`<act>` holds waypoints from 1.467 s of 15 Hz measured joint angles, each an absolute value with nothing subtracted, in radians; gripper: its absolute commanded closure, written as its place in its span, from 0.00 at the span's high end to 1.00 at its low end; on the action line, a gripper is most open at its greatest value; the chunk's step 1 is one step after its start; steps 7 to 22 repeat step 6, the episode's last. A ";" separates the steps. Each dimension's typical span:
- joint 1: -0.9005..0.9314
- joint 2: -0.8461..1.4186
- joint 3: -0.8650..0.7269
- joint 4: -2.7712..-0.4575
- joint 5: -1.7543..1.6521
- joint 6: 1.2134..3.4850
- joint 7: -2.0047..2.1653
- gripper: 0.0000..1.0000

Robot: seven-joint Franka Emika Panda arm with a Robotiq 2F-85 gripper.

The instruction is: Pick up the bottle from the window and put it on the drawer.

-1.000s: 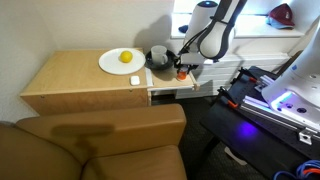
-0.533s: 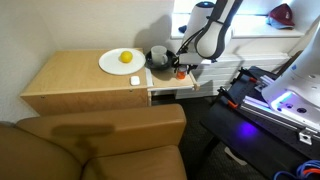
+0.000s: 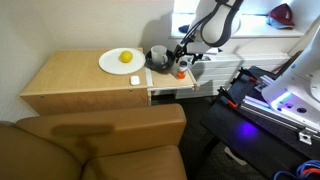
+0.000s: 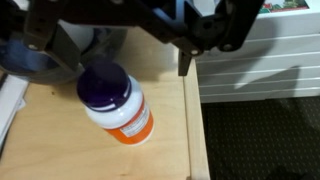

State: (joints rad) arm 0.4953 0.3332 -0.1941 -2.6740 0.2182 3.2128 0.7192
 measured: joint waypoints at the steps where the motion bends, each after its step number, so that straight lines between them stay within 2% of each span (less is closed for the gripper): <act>1: 0.428 0.275 -0.140 -2.706 0.218 3.233 0.670 1.00; 6: 0.095 0.009 0.216 -2.778 0.197 3.271 0.664 1.00; 22: 0.095 0.009 0.216 -2.778 0.197 3.271 0.664 1.00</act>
